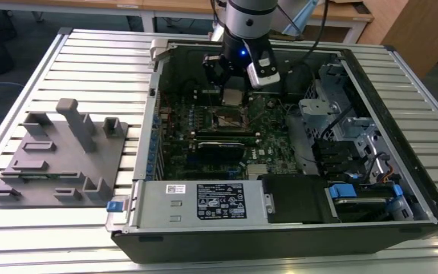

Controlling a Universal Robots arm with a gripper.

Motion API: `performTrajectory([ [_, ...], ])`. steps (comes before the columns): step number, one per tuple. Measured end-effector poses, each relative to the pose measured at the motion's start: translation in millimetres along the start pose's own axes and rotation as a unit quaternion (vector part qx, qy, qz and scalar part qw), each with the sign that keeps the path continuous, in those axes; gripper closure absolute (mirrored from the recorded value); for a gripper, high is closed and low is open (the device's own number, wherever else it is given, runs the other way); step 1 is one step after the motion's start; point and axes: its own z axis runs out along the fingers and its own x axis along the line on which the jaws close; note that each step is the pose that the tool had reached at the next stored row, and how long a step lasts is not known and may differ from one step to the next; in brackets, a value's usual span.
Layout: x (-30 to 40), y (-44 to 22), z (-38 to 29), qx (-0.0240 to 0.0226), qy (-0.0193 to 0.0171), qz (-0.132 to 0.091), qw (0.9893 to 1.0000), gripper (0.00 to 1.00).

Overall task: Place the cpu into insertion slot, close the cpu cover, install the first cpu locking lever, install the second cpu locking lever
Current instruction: 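Place the cpu into insertion slot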

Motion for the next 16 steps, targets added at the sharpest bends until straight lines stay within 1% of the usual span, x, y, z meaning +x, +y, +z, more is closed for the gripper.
performTrajectory([
  [3, 0.0, -0.1, 0.6, -0.0004, -0.0022, 0.025, 0.9997, 0.46],
  [5, 0.0, -0.1, 1.0, -0.0007, -0.0036, 0.04, 0.9992, 0.46],
  [7, 0.0, -0.1, 1.3, -0.0009, -0.005, 0.055, 0.9985, 0.46],
  [8, 0.0, -0.1, 1.3, -0.001, -0.0053, 0.059, 0.9983, 0.46],
  [16, 0.0, -0.1, 1.4, -0.0011, -0.0055, 0.06, 0.9982, 0.46],
])
